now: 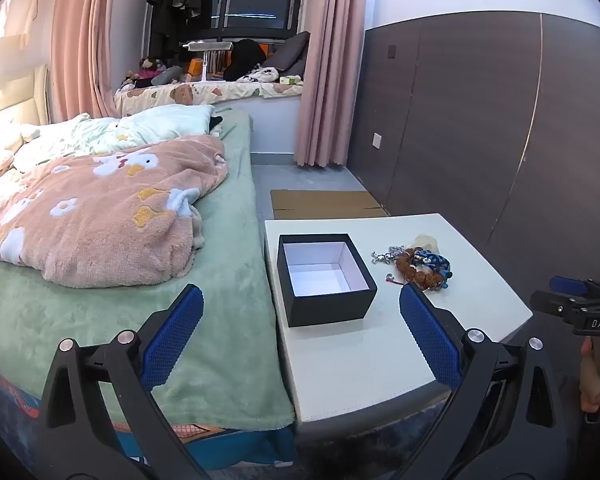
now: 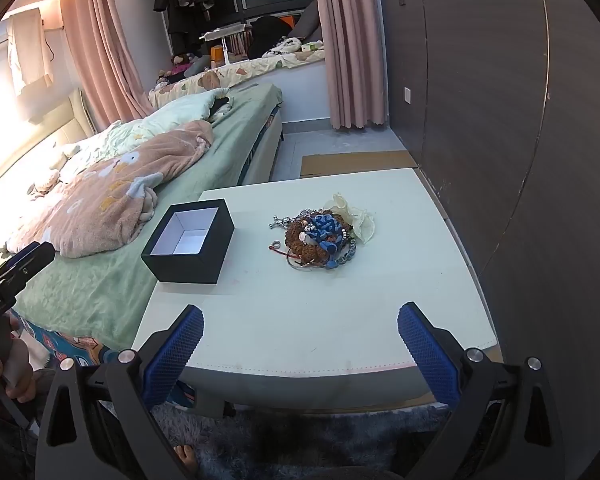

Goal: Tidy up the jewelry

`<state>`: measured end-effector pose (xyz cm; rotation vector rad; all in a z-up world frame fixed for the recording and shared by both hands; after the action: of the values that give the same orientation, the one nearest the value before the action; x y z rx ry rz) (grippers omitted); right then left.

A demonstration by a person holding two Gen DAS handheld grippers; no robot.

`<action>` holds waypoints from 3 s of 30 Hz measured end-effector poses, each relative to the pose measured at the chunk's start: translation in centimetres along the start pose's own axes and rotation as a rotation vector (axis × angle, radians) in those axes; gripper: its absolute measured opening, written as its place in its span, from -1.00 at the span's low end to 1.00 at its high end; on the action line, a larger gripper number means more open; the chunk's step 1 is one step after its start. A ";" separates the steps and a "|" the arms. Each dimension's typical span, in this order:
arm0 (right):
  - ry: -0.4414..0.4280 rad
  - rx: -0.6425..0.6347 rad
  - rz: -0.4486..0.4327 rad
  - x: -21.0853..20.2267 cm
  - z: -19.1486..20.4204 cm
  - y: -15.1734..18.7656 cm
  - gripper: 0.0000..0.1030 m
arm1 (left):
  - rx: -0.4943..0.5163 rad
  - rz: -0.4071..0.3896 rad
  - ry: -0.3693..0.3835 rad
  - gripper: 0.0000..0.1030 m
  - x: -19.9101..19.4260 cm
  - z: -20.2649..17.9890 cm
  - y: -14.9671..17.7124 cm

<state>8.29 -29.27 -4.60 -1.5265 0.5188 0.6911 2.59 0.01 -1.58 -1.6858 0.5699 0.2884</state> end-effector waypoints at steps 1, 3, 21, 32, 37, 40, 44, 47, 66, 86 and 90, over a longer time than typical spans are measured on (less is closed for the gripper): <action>-0.003 0.003 0.002 0.0 0.0 0.0 0.85 | -0.001 -0.001 0.001 0.90 0.0 0.0 0.0; -0.002 0.003 0.000 0.0 0.0 0.0 0.85 | -0.003 -0.003 0.003 0.90 0.0 0.0 0.0; 0.001 0.000 -0.001 -0.1 -0.1 0.0 0.85 | -0.002 -0.001 0.003 0.90 0.0 -0.1 0.0; 0.001 -0.001 -0.002 -0.1 0.0 0.0 0.85 | -0.003 -0.002 0.004 0.90 0.0 -0.1 0.0; 0.001 -0.001 -0.003 -0.1 -0.1 0.0 0.85 | -0.005 0.000 0.004 0.90 0.1 -0.1 0.0; 0.002 -0.002 -0.003 -0.1 -0.1 0.0 0.85 | -0.006 0.002 0.004 0.90 0.2 0.0 0.0; -0.001 0.001 -0.004 -0.1 -0.1 0.0 0.85 | -0.003 0.003 0.001 0.90 -0.2 -0.5 0.0; -0.001 0.001 -0.005 -0.2 -0.1 0.0 0.85 | -0.006 0.002 0.004 0.90 -0.6 -0.7 0.0; 0.002 -0.004 -0.023 -1.2 0.2 -0.2 0.85 | -0.001 0.001 0.006 0.90 0.1 -1.3 -0.4; 0.005 -0.001 -0.026 -1.3 -0.1 -0.1 0.85 | -0.011 -0.006 0.015 0.90 -0.6 -0.9 0.1; 0.038 0.002 -0.030 -1.3 -0.3 -0.1 0.85 | -0.007 0.007 0.018 0.90 -0.6 -1.2 0.2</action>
<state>7.53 -29.67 -3.62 -1.5452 0.5242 0.6387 1.82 -1.06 -1.20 -1.6955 0.5887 0.2803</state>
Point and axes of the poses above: each gripper's, at about its wrist camera, not at the fingertips, and x roughly the way its jaws point, z to its left, y to its underside, the point moved 3 cm from there along x, roughly the way its jaws point, and after that the axes turned 12 degrees about y, right-handed, at the moved point
